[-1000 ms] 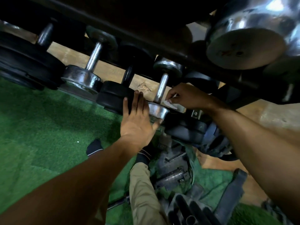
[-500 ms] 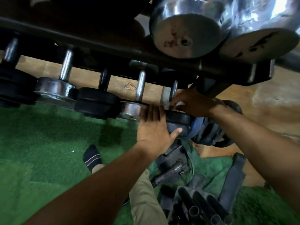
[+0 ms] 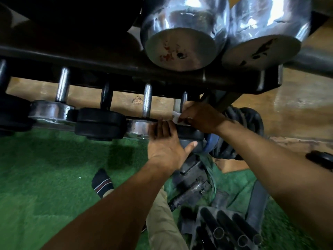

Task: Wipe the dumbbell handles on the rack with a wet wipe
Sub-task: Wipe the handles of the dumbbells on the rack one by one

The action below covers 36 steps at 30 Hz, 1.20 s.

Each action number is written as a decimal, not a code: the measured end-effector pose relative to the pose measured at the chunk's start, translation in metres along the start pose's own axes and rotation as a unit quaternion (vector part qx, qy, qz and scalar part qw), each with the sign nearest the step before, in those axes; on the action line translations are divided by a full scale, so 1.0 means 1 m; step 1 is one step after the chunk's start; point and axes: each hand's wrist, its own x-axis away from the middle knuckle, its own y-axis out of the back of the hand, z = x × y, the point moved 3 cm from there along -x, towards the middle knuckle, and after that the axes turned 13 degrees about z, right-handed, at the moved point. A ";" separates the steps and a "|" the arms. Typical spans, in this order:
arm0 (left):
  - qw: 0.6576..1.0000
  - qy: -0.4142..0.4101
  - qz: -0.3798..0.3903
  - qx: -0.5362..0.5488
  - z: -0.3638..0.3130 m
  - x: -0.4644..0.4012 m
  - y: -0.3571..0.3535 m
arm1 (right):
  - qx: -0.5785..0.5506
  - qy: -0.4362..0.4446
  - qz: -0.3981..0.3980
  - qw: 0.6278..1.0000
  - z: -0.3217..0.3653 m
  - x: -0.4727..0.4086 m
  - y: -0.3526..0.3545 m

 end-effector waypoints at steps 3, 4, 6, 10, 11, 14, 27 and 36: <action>1.000 -0.003 0.012 0.005 0.000 0.000 0.001 | -0.070 -0.015 0.025 0.997 -0.003 -0.003 0.008; 1.000 -0.003 0.015 0.007 0.000 0.000 0.001 | -0.084 -0.030 0.008 0.996 -0.003 -0.005 0.010; 1.000 0.000 0.020 0.009 0.000 0.000 0.002 | -0.090 -0.077 -0.056 0.991 -0.004 -0.008 0.015; 1.000 0.001 0.031 0.004 0.001 0.000 0.000 | -0.013 -0.170 -0.128 0.977 -0.002 -0.011 0.014; 1.000 -0.001 0.031 0.004 0.001 0.000 0.000 | -0.001 -0.177 -0.137 0.975 0.000 -0.011 0.012; 1.000 -0.001 0.023 0.006 0.001 0.000 0.000 | 0.008 -0.201 -0.162 0.966 0.007 -0.008 0.006; 1.000 -0.006 0.014 0.010 0.001 -0.001 -0.002 | -0.201 -0.292 -0.078 0.932 0.010 -0.003 0.006; 0.999 -0.011 0.021 0.023 0.002 -0.001 -0.001 | -0.289 -0.316 -0.117 0.896 -0.010 -0.015 0.010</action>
